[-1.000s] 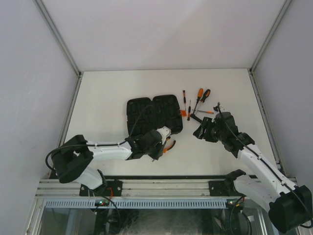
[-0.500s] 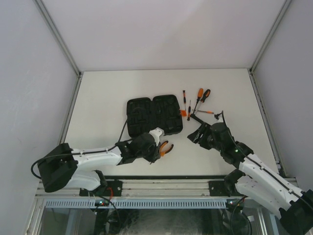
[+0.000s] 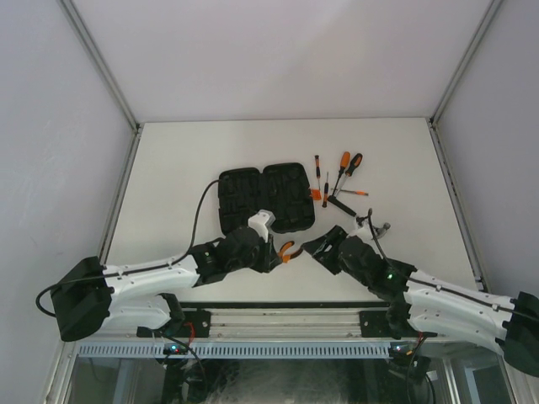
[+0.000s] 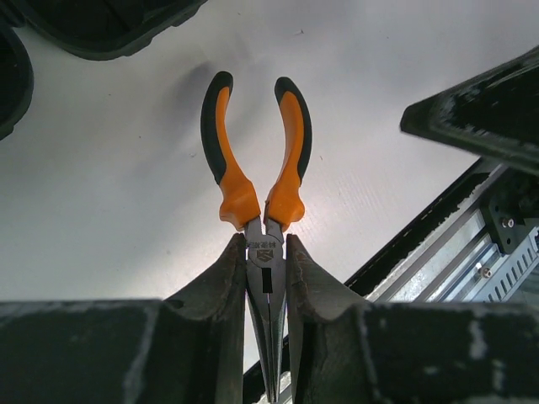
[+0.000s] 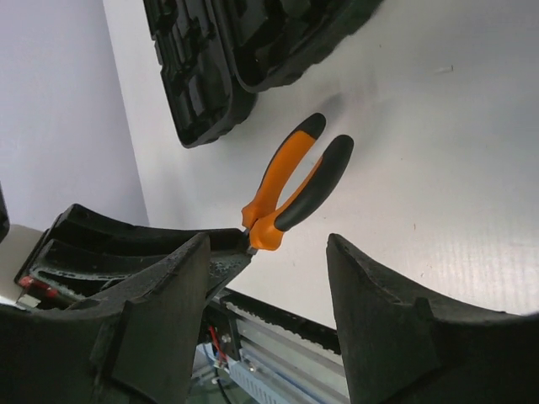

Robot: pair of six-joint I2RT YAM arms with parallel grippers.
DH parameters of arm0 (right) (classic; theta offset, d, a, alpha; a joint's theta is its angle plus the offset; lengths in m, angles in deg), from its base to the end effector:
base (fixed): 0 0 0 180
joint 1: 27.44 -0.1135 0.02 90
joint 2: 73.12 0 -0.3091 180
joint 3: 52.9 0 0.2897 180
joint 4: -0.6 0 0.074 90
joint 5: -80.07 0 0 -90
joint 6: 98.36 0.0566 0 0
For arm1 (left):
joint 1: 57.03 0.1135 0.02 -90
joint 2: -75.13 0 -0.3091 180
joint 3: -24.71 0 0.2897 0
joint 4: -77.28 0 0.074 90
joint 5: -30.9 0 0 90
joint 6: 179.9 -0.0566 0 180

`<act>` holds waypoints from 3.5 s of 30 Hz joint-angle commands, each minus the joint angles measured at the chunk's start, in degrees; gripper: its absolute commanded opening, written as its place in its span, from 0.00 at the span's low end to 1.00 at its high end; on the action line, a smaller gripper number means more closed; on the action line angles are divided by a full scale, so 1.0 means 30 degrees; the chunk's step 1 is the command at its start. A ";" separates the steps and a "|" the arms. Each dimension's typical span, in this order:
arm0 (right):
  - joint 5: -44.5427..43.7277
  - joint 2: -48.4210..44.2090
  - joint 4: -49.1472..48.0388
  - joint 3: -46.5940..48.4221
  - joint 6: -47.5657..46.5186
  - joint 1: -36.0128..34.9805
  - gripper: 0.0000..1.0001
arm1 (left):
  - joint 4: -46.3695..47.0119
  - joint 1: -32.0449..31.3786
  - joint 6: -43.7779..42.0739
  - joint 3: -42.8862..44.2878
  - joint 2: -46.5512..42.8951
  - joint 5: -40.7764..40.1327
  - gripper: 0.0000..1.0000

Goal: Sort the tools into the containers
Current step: Pick up the pliers at the center of the board.

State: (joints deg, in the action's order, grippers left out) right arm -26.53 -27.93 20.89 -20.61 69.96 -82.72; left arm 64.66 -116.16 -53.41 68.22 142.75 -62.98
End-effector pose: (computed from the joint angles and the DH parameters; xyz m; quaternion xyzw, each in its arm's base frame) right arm 0.1226 0.1485 0.1979 0.2411 0.8391 0.3826 0.3021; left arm 0.1425 -0.2309 0.2030 0.1605 0.8790 -0.3116 0.3233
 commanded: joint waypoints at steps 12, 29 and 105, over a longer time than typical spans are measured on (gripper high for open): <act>-0.0520 0.5570 -0.8114 -0.1817 0.6759 -0.1608 0.55 | 0.1937 -0.0267 0.1339 -0.0407 0.0923 -0.0550 0.00; 0.2230 1.1725 -1.4971 -0.2033 0.8229 -0.1358 0.35 | 0.2595 -0.0422 0.1450 -0.1318 0.0950 -0.0212 0.00; 0.2377 -0.1376 0.0179 -0.0841 -0.4268 0.3195 0.00 | -0.3524 0.3150 1.1311 1.4619 -0.2953 0.1800 0.86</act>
State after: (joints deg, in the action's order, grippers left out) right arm -19.71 -31.65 25.87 -26.32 56.81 -72.91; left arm 51.37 -107.66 -21.24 111.89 134.86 -57.41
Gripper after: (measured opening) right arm 0.177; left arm 0.861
